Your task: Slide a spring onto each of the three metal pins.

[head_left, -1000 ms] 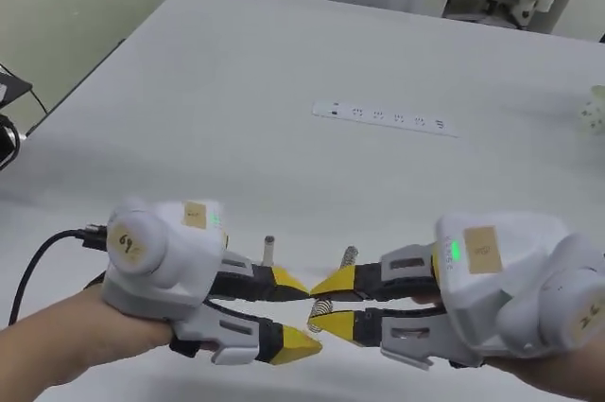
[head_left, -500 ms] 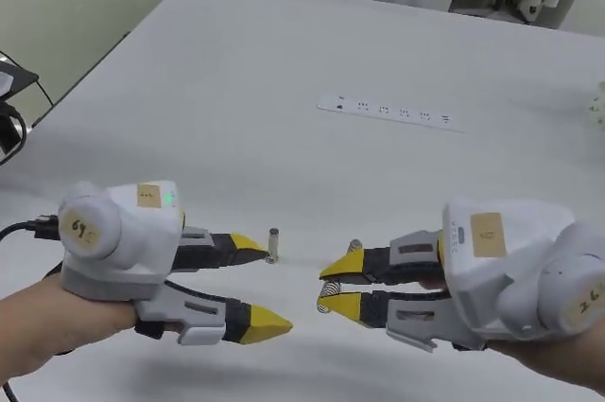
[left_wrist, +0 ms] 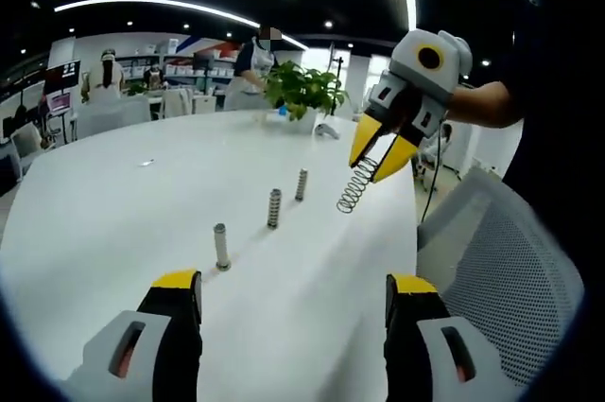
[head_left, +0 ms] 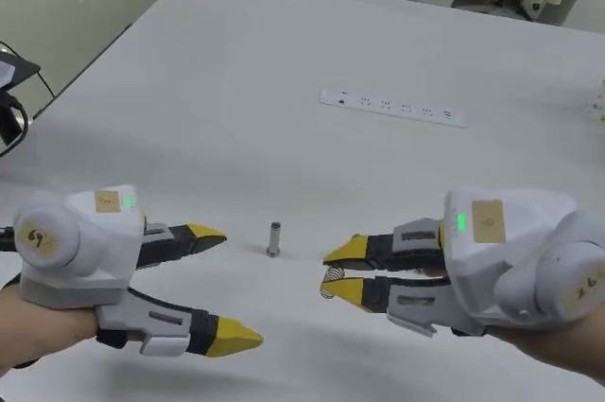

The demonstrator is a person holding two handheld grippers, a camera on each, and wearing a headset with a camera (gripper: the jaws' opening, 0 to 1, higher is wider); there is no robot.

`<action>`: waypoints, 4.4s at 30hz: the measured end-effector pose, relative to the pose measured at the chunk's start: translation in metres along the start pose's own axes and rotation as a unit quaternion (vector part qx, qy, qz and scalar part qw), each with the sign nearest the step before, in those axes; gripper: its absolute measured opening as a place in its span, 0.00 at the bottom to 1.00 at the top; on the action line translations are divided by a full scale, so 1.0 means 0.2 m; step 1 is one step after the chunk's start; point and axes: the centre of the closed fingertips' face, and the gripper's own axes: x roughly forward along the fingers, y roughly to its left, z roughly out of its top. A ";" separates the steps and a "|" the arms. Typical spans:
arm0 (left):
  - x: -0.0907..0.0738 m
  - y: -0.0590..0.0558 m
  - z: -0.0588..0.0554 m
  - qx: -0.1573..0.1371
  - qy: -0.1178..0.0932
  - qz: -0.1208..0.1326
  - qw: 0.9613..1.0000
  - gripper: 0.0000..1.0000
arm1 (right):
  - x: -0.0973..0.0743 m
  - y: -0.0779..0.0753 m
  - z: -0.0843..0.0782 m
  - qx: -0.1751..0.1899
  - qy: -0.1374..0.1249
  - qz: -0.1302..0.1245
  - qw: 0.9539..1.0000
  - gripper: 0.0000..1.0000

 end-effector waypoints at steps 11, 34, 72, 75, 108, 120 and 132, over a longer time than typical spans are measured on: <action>-0.07 0.05 -0.04 -0.029 -0.020 0.033 0.999 0.91 | 0.03 -0.01 0.00 0.007 0.007 -0.003 1.000 0.07; -0.15 0.12 -0.07 -0.049 -0.037 0.066 0.996 0.98 | 0.11 -0.07 0.00 0.087 0.021 0.030 0.996 0.07; -0.18 0.13 -0.05 -0.056 -0.054 0.075 0.994 0.98 | 0.29 -0.40 0.10 0.110 0.017 -0.007 0.994 0.07; -0.18 0.14 -0.05 -0.058 -0.057 0.076 0.994 0.98 | 0.31 -0.42 0.09 0.117 0.018 -0.008 0.993 0.07; -0.18 0.14 -0.06 -0.064 -0.057 0.080 0.993 0.98 | 0.43 -0.45 0.01 0.147 0.034 -0.010 0.989 0.07; -0.18 0.14 -0.07 -0.067 -0.055 0.080 0.993 0.98 | 0.46 -0.45 -0.03 0.148 0.042 -0.008 0.988 0.07; -0.18 0.14 -0.08 -0.070 -0.053 0.081 0.993 0.97 | 0.50 -0.43 -0.09 0.152 0.055 -0.002 0.987 0.07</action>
